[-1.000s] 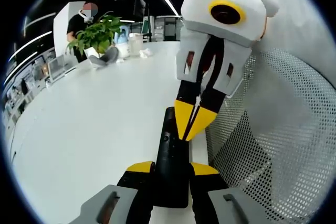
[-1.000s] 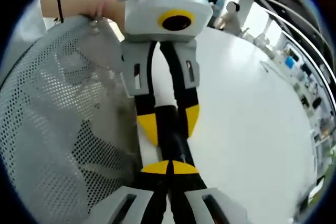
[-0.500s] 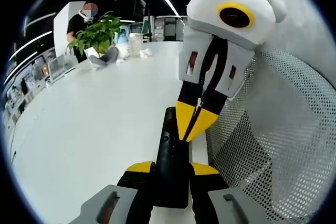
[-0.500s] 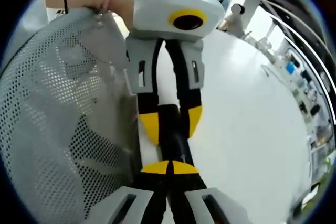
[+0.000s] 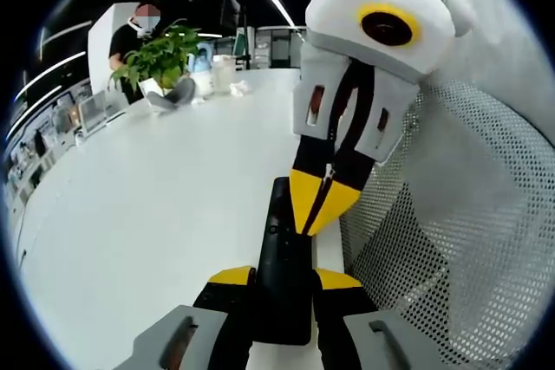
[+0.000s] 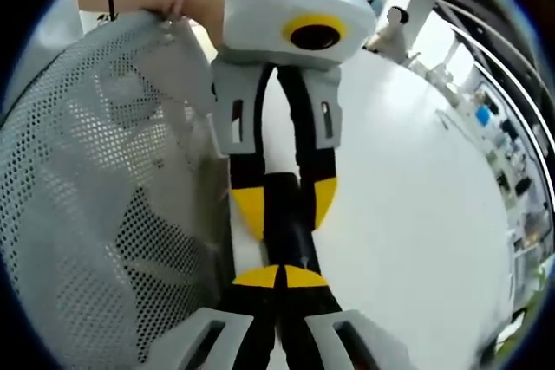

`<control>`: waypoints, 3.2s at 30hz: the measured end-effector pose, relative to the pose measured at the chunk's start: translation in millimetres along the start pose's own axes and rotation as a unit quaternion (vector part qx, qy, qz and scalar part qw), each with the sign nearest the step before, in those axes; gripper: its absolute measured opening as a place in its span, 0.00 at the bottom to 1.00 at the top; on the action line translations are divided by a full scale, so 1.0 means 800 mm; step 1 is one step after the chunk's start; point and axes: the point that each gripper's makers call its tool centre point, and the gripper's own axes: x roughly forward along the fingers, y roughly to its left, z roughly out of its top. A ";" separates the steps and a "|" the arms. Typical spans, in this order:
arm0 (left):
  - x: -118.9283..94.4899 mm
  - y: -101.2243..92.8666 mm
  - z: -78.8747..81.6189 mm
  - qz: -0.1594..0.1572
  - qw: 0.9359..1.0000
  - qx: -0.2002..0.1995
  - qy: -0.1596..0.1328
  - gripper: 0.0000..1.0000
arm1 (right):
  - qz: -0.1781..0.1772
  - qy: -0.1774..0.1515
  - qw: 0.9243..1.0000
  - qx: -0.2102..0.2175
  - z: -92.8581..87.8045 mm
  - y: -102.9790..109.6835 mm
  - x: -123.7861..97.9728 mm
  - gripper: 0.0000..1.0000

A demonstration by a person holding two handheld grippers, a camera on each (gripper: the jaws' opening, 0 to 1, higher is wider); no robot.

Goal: Press the specified remote control buttons in sequence, fully releasing each button before pressing the next.

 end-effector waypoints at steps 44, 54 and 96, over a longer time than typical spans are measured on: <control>0.000 0.000 0.000 0.001 1.000 0.000 0.000 0.26 | -0.009 0.011 1.000 0.010 -0.002 0.001 -0.001 0.00; -0.001 0.001 0.000 0.003 1.000 -0.001 0.001 0.26 | 0.007 0.047 0.999 0.001 -0.002 -0.002 0.001 0.00; -0.001 0.001 0.000 0.006 1.000 -0.003 0.001 0.25 | -0.037 0.023 0.999 -0.002 -0.001 -0.004 0.000 0.00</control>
